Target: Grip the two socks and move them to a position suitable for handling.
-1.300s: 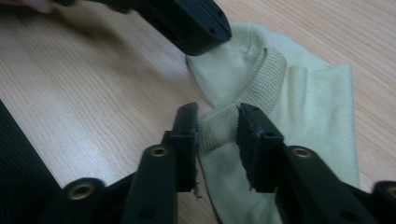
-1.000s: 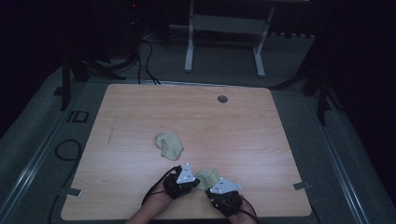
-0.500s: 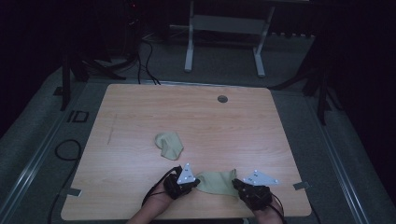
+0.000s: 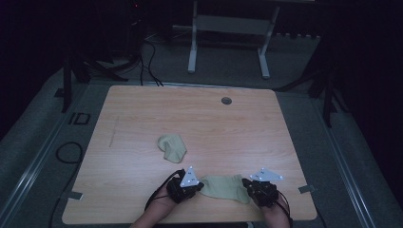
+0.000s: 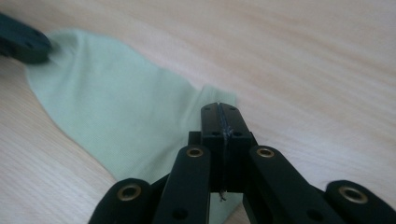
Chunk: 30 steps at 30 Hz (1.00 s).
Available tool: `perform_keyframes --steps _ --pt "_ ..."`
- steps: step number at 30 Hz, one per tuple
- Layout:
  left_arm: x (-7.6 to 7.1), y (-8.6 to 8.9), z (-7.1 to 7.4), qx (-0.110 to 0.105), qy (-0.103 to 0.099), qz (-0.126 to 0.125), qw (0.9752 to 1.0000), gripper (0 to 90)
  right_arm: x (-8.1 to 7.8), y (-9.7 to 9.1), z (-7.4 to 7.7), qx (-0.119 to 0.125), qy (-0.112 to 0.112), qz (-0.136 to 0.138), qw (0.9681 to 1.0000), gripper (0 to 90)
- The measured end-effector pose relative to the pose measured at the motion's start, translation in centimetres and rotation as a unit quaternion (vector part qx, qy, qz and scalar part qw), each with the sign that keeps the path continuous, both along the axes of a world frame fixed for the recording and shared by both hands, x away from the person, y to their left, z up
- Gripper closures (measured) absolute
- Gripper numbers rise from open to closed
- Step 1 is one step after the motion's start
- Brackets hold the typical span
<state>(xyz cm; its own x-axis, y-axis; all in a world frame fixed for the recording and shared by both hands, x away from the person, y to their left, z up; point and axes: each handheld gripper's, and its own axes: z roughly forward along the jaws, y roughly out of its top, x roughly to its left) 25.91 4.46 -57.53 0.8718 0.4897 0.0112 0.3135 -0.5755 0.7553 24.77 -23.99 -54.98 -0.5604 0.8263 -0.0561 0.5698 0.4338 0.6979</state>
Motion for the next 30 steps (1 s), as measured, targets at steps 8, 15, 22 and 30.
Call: perform_keyframes --steps 8,15,22,30 --pt "0.2 -0.6 0.0 -0.002 0.004 -0.004 1.0000 89.5 0.5 -1.1 -1.0 -0.009 0.010 -0.012 0.9998 89.9" --pt "0.6 -2.4 0.1 0.003 0.003 -0.013 0.9999 89.4 0.7 -2.8 -0.9 -0.013 0.007 -0.028 0.9995 89.8" --pt "1.6 -3.0 0.0 -0.010 0.011 -0.014 0.9998 89.4 1.5 -4.3 -0.9 -0.006 0.009 -0.043 0.9990 89.8" --pt "1.9 -2.8 -0.1 -0.017 0.016 -0.010 0.9997 89.3 1.8 -4.3 -0.9 -0.006 0.013 -0.043 0.9990 89.8"
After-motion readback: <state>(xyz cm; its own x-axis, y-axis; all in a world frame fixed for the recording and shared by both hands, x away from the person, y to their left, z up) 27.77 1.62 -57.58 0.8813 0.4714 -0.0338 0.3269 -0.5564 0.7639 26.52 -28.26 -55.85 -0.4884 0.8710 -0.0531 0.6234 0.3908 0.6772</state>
